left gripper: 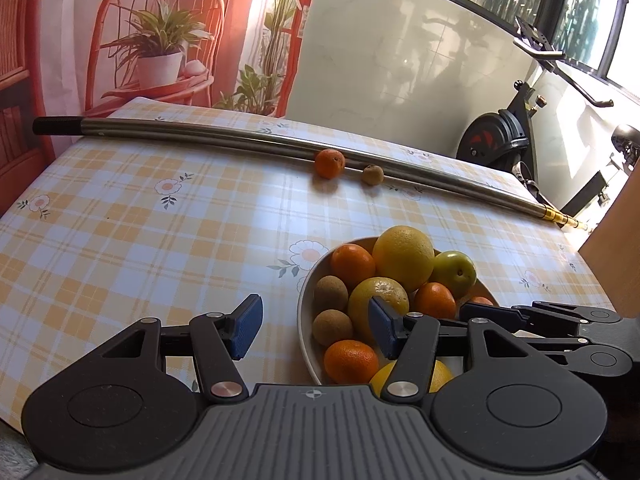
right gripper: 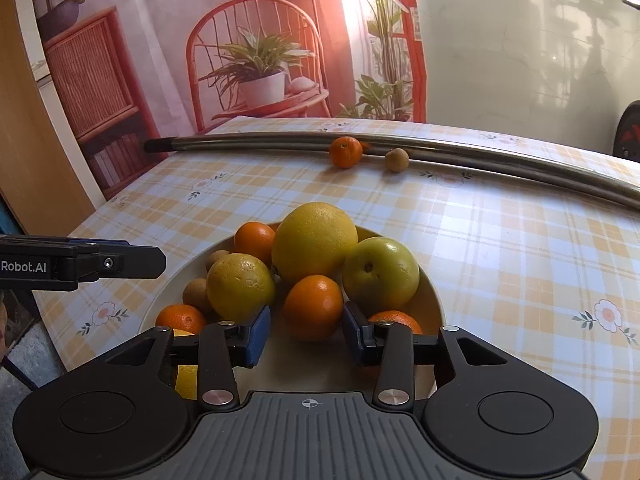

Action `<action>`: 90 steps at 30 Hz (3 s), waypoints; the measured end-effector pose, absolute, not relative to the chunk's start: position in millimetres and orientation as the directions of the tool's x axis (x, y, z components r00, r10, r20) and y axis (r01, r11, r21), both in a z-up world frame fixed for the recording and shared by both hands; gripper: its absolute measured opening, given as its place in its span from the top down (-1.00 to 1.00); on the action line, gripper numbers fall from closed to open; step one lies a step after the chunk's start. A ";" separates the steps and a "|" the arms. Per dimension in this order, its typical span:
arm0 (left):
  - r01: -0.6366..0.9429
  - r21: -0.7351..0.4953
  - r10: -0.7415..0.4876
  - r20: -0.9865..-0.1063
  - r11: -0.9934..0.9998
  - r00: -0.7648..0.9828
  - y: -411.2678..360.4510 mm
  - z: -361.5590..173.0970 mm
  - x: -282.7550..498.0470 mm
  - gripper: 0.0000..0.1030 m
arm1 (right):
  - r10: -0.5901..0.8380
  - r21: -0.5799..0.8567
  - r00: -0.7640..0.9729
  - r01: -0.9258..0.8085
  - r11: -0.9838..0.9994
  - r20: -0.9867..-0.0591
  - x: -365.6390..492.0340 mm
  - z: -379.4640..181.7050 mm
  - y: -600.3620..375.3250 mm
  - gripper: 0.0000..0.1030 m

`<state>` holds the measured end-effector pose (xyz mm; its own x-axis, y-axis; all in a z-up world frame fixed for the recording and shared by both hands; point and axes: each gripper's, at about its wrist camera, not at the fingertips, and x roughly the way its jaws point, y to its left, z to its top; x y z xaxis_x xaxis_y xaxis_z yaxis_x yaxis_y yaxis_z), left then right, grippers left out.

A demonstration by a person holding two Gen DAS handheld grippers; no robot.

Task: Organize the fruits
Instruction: 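Withdraw both open tools from the plate toward the tangerine and kiwi by the pole, then grasp the kiwi with the right tool while the left tool grasps the tangerine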

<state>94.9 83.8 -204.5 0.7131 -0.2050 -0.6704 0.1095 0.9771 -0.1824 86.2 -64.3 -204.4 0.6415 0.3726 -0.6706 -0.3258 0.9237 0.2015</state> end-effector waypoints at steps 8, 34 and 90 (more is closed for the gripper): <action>0.106 -0.170 -0.195 -0.682 0.980 0.704 78.3 -208.0 90.4 -0.17 | 0.356 0.205 0.687 -0.296 0.933 -0.633 67.9 -197.5 -75.3 0.29; 0.040 -0.180 -0.152 -0.672 0.983 0.725 93.0 -193.0 115.1 -0.18 | 0.196 0.203 0.777 -0.090 0.975 -0.598 72.2 -192.0 -122.4 0.23; 0.069 -0.173 -0.164 -0.628 0.983 0.761 86.2 -190.2 276.5 -0.19 | 0.313 0.108 0.680 -0.328 0.939 -0.663 310.3 -227.3 -68.1 0.42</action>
